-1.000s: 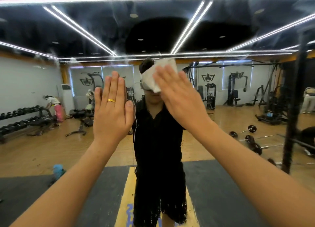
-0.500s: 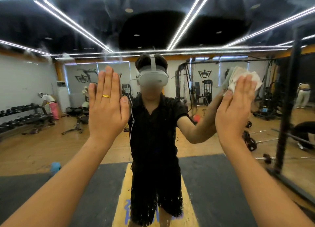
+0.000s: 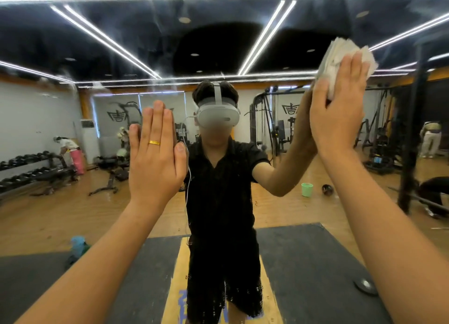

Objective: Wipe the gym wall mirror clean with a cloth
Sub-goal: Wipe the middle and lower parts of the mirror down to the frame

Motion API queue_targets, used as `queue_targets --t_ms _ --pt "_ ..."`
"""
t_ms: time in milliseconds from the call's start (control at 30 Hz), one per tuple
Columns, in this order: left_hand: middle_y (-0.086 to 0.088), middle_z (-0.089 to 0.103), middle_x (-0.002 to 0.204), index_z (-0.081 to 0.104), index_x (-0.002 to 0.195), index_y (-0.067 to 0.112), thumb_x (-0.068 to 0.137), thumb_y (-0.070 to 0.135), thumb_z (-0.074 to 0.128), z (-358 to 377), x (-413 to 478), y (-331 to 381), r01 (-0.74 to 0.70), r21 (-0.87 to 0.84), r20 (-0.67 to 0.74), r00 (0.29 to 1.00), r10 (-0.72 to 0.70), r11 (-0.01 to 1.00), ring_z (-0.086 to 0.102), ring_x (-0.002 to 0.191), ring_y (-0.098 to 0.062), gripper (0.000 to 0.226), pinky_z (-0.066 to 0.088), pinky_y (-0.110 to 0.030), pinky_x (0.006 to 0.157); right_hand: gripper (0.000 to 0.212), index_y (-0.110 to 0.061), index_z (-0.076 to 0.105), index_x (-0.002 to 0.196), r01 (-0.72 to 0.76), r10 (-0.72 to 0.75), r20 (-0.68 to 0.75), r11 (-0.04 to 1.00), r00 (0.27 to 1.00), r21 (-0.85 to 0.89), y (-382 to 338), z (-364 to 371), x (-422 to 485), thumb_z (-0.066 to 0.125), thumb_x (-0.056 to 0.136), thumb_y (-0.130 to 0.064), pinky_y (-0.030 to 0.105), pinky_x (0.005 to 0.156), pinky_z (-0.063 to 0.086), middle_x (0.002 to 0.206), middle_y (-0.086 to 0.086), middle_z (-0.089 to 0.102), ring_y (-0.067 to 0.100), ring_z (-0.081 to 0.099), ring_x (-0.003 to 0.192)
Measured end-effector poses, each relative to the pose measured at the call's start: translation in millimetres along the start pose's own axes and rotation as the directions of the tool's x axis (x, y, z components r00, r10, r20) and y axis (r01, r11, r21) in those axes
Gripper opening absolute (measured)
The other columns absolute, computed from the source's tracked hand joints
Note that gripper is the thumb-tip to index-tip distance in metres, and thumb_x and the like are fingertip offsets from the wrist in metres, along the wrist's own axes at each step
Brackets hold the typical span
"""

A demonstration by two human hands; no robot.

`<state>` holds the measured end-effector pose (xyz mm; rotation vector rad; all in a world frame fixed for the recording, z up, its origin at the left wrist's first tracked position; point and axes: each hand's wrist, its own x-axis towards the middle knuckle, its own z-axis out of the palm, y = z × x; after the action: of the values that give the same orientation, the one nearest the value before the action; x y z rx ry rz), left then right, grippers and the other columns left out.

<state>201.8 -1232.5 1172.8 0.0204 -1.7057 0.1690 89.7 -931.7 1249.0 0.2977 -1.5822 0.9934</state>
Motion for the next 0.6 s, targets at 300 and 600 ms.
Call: queue_targets --t_ms 300,600 --pt "-0.012 0.008 0.173 0.015 0.164 0.004 0.105 0.028 0.034 -17 0 -6 -0.005 -0.102 0.076 0.997 0.012 0.995 0.003 0.161 -0.023 0.067 0.009 -0.052 0.129 0.057 -0.018 0.025 0.163 -0.020 0.019 0.027 1.000 0.999 0.012 16 -6 -54 0.039 0.111 -0.036 0.030 0.122 0.010 0.171 -0.002 0.019 0.017 0.009 0.159" --pt "-0.012 0.002 0.173 0.013 0.163 0.000 0.105 0.036 0.033 -32 -46 -63 0.110 0.035 0.079 0.991 -0.112 0.993 0.000 0.161 -0.024 0.071 0.004 -0.049 0.129 0.055 -0.015 0.024 0.163 0.001 -0.001 -0.003 0.998 1.000 0.062 -44 19 -43 0.032 0.112 -0.033 0.027 0.126 0.006 0.172 0.002 0.016 0.020 0.005 0.159"
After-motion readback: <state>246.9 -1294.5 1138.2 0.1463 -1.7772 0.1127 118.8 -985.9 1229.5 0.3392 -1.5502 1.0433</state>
